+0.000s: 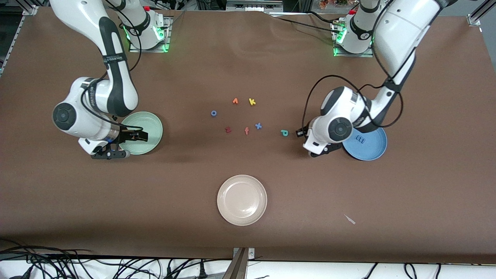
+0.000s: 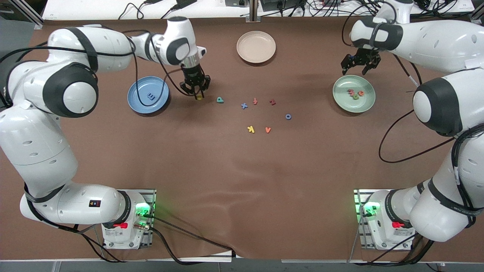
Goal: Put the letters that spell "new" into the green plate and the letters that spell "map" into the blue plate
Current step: 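Place the yellow o on the blue plate while the right gripper returns to rest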
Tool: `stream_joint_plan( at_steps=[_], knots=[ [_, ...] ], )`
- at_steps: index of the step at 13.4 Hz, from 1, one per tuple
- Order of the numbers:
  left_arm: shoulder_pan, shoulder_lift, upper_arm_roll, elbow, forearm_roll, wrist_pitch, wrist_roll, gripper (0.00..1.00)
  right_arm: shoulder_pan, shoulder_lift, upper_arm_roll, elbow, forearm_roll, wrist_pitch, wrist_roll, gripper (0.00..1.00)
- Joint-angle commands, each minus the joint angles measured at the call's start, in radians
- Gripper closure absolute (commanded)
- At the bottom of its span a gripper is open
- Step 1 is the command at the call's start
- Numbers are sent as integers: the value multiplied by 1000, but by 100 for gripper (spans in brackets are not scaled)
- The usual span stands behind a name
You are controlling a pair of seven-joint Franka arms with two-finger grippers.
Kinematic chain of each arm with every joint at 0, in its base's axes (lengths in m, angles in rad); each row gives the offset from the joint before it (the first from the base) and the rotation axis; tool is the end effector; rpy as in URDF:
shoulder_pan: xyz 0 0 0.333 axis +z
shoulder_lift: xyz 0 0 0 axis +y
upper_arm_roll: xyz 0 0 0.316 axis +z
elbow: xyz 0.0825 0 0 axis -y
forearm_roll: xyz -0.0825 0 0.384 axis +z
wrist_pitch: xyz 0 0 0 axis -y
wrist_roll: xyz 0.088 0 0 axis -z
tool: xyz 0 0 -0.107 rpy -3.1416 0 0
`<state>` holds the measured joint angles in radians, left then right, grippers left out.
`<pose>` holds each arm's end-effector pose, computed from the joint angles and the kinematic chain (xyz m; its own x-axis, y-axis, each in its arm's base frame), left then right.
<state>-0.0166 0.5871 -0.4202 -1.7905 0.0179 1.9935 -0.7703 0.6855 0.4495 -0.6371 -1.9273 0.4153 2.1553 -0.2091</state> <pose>0.5646 -0.2462 0.2259 0.8635 0.3287 -0.3825 0.3261 -0.9425 -0.0738 0.6040 0.0635 0.2859 0.9942 0.0417 -0.0991 0.0341 -0.9964 -0.0771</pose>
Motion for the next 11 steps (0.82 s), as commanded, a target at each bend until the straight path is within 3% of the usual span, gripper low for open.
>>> stream_joint_plan(
  at_steps=[1,4,7,8,11],
  knots=[
    [88,-64,-5,22,7,-154,144,98,-3,-57,-33,92,-19,-72,-35,0],
    [211,-82,1,20,31,-211,354,98,-4,-63,-53,314,-136,-350,-27,0],
    [305,-70,1,10,111,-217,497,98,-3,-84,-118,483,-174,-594,-38,0],
    [328,-63,1,7,126,-217,537,98,-3,-113,-134,514,-176,-653,-38,0],
    [366,-23,1,3,158,-211,583,97,29,-156,-131,513,-206,-663,-18,0]
  ],
)
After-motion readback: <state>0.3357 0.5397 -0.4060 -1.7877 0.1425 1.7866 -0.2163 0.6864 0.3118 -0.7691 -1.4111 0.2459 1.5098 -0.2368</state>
